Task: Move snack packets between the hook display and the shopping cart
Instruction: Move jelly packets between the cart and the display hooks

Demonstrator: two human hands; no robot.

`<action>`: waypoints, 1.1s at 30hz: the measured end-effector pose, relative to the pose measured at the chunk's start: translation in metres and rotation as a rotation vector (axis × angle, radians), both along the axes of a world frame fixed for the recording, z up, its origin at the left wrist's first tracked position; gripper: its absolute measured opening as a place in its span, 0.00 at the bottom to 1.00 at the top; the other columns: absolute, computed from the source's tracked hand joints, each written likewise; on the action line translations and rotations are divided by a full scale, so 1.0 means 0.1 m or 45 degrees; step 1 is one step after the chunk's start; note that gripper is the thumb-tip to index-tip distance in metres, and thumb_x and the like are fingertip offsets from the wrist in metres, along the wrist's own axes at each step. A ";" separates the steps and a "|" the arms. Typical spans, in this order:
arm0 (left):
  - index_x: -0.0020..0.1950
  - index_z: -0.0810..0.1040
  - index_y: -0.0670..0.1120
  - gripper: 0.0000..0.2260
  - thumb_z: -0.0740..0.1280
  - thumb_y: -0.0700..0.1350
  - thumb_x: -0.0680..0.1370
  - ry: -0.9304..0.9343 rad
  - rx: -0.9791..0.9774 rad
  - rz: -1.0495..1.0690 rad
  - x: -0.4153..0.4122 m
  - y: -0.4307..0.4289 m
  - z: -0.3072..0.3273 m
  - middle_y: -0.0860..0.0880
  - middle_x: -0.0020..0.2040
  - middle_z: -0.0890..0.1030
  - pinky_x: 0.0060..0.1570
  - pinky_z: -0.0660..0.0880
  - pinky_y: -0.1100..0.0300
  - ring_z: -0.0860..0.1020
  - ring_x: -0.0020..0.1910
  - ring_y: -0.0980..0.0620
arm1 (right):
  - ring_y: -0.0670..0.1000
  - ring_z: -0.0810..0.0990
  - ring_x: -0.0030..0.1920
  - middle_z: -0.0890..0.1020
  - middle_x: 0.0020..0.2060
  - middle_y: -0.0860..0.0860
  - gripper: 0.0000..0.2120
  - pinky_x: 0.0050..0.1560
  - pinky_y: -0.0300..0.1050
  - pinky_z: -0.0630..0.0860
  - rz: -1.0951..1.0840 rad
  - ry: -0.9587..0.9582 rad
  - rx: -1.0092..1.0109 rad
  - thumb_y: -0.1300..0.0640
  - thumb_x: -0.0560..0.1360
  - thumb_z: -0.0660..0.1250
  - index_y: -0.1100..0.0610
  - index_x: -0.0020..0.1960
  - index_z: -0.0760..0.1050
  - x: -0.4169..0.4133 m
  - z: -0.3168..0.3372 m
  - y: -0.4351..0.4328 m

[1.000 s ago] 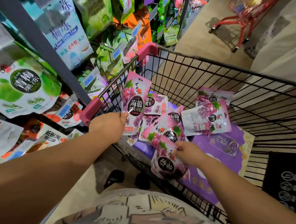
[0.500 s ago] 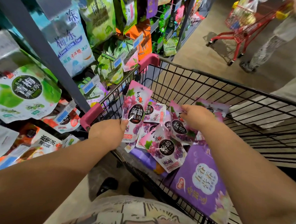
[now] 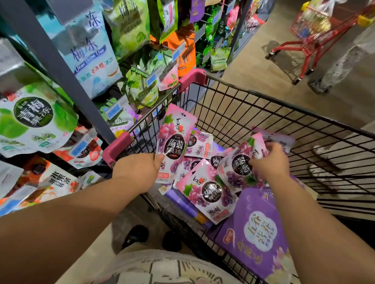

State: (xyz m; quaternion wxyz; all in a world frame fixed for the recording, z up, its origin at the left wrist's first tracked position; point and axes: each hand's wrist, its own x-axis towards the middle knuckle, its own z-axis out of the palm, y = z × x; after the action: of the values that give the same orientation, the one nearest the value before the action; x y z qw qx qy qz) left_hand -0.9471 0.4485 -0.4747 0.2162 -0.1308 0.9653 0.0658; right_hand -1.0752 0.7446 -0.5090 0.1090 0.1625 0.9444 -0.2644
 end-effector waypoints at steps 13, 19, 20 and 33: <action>0.38 0.68 0.50 0.23 0.42 0.59 0.82 0.011 -0.002 0.018 -0.02 0.00 -0.02 0.49 0.34 0.74 0.37 0.71 0.56 0.74 0.35 0.48 | 0.52 0.77 0.36 0.79 0.35 0.52 0.06 0.39 0.46 0.78 -0.717 -0.161 -0.976 0.63 0.73 0.72 0.58 0.47 0.76 0.53 -0.88 0.20; 0.37 0.67 0.50 0.23 0.41 0.59 0.82 0.021 -0.005 0.027 0.00 0.01 -0.01 0.49 0.35 0.74 0.38 0.72 0.56 0.74 0.35 0.48 | 0.63 0.81 0.52 0.82 0.50 0.62 0.15 0.58 0.63 0.77 -0.626 -0.212 -0.717 0.52 0.75 0.71 0.62 0.53 0.75 0.47 -0.92 0.06; 0.38 0.68 0.50 0.24 0.41 0.59 0.82 0.030 -0.003 0.025 0.00 0.01 0.00 0.49 0.35 0.74 0.38 0.72 0.55 0.74 0.35 0.48 | 0.61 0.80 0.54 0.82 0.53 0.61 0.14 0.60 0.62 0.76 -0.594 -0.158 -0.729 0.53 0.76 0.70 0.61 0.56 0.76 0.46 -0.84 0.03; 0.44 0.72 0.46 0.24 0.45 0.61 0.81 0.157 0.340 0.204 0.14 -0.01 0.11 0.47 0.41 0.76 0.48 0.71 0.53 0.77 0.46 0.44 | 0.57 0.80 0.44 0.82 0.42 0.52 0.06 0.46 0.56 0.77 -0.070 0.177 -0.854 0.55 0.79 0.65 0.46 0.45 0.77 0.53 0.44 -0.26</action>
State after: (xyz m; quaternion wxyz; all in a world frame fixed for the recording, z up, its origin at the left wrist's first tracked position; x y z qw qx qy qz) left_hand -0.9329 0.4476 -0.4633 0.1661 -0.1732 0.9459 0.2184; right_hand -1.0226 0.7189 -0.4649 0.0846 0.1247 0.8052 -0.5736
